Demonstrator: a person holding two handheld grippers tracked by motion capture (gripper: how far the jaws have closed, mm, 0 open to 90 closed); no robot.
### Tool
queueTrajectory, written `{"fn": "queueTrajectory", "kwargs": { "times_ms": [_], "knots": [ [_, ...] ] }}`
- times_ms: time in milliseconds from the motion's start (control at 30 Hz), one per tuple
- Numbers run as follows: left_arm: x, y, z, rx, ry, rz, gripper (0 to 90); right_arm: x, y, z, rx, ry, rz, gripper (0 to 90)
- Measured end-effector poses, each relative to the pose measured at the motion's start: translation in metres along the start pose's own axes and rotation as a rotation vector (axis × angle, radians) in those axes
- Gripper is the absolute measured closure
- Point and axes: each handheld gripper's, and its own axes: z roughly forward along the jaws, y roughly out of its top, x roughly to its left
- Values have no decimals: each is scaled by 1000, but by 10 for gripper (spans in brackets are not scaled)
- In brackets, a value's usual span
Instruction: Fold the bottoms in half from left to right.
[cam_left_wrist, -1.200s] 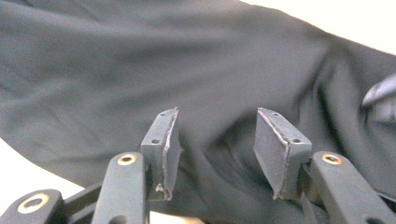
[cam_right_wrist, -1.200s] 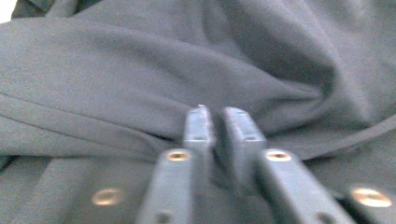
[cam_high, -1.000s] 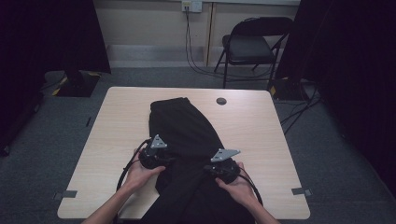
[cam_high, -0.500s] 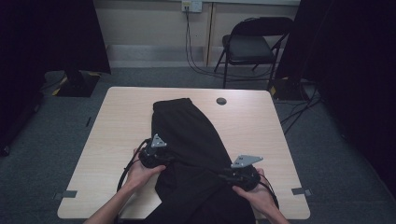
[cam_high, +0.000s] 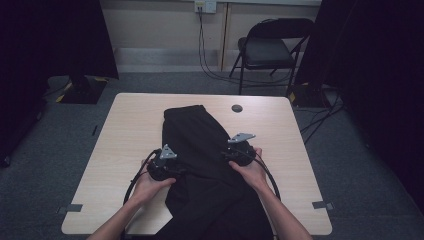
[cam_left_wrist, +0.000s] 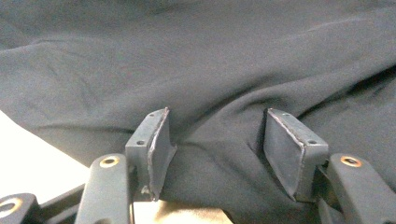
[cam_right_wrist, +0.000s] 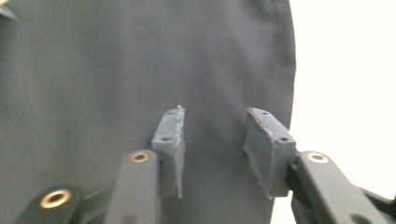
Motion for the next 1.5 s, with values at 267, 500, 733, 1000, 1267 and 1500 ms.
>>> {"fn": "queueTrajectory", "kwargs": {
  "times_ms": [267, 500, 733, 1000, 1267, 1500],
  "knots": [
    [0, -1, -2, 7, -2, -1, 407, -7, -12, 7, 13, -32, 54, 900],
    [-6, -5, -4, -7, -29, 27, 404, -4, -23, -10, 47, -34, -18, 900],
    [-42, -11, -16, 44, -85, 84, 396, 9, -58, -52, 63, 46, 27, 897],
    [-84, -29, -41, 101, -170, 151, 395, 35, -86, -95, 121, 137, -20, 891],
    [-68, -18, -53, 43, -222, 85, 409, 25, -81, -110, 18, 133, 53, 682],
    [-8, 9, -37, -9, -118, -71, 394, -7, -35, -74, -59, 82, 79, 485]
  ]
}}
